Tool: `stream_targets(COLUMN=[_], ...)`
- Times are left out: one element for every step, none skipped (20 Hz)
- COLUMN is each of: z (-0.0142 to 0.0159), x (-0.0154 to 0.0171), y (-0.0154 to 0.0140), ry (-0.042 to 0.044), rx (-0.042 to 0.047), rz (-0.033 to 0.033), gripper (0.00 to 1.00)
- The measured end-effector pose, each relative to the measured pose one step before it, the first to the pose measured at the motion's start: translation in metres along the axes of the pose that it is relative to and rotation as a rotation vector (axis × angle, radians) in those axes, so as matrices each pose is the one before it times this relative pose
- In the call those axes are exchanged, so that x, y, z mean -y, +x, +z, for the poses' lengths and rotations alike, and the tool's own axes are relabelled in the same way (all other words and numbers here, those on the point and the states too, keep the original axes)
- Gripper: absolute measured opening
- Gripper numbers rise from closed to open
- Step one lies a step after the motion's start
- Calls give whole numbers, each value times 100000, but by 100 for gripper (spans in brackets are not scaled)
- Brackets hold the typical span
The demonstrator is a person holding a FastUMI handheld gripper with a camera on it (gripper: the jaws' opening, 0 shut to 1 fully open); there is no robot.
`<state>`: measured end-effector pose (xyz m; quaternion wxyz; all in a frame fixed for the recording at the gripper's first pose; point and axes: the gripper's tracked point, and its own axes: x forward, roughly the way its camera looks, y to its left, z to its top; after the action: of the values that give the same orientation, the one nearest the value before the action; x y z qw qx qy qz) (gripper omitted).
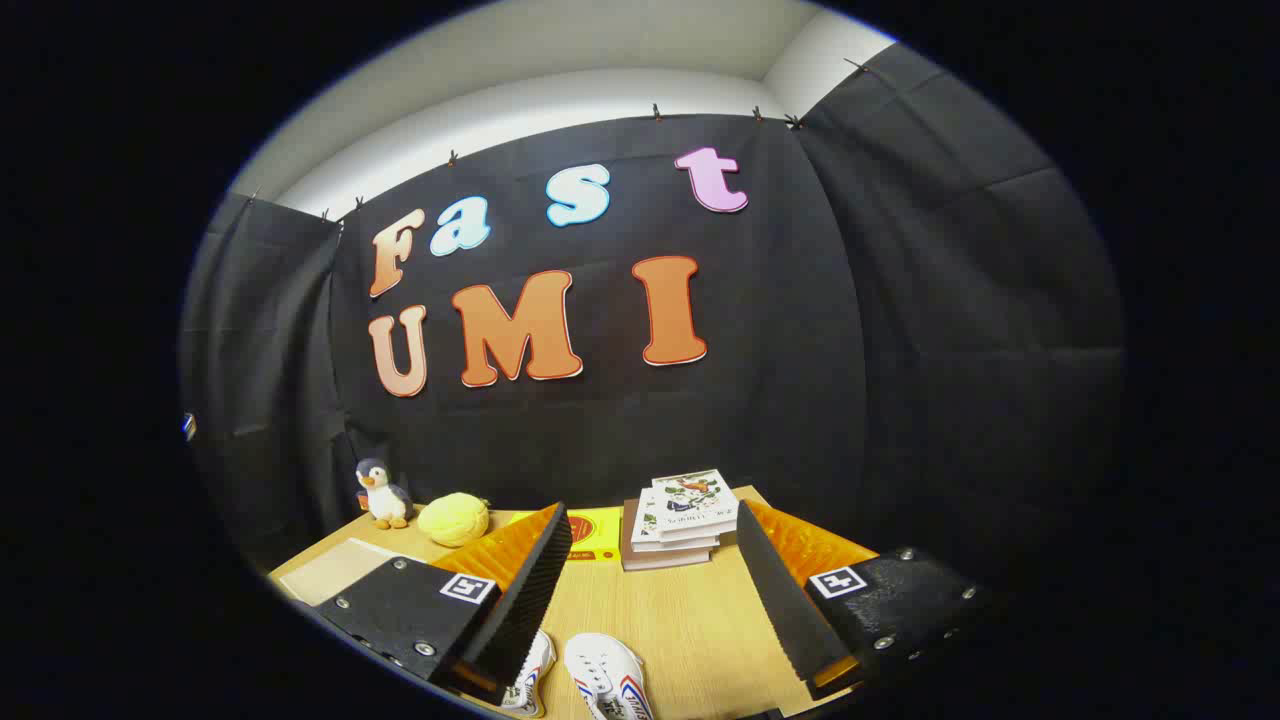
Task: Open the storage box then place both shoes into the box .Put the left shoe in first, then the right shoe, with the right side of both shoes facing outward in a uniform manner.
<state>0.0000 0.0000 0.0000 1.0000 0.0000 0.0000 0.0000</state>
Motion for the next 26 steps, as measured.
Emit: stream_targets(z=[-100,-129,-148,-251,-156,-239,-233,-284,-243,-159,10,-97,-98,-297,-368,-427,-361,-567,-689,-989,-955,-1042,-937,-1016,-1043,-1229], x=[-160,-158,-379,-391,-333,-211,-111,-71,-148,-131,-69,-96,-46,-112,-58,-149,-264,-367,-431,-636,-668,-495,-614,-733,-733,-719], y=[136,36,126,4,15,32,161,155,142,56,20,80,32,164,149,74,90,210,249,118,171,346,278,313,397,296], ry=[-792,-512,14,258,225,-123,-403,-468,-448,-469,-460,-323,-115,152,513,804,988,1151,1740,2084,1983,1950,1899,2031,2090,2262], rx=[-142,-583,-720,-657,-530,-516,-506,-790,-859,-264,62,14,-325,-710,-943,-1078,-955,-1298,-1895,-2577,-2586,-2599,-2601,-2850,-3269,-3650], rz=[388,462,1030,1228,931,875,702,270,443,150,243,282,232,365,269,540,827,1026,1494,2051,1871,1547,1951,2354,2593,2819], gripper=[98,98,98,98,98,98,98,98,98,98,98,98,98,98,98,98,98,98,98,98,98,99,99,99,98,98])
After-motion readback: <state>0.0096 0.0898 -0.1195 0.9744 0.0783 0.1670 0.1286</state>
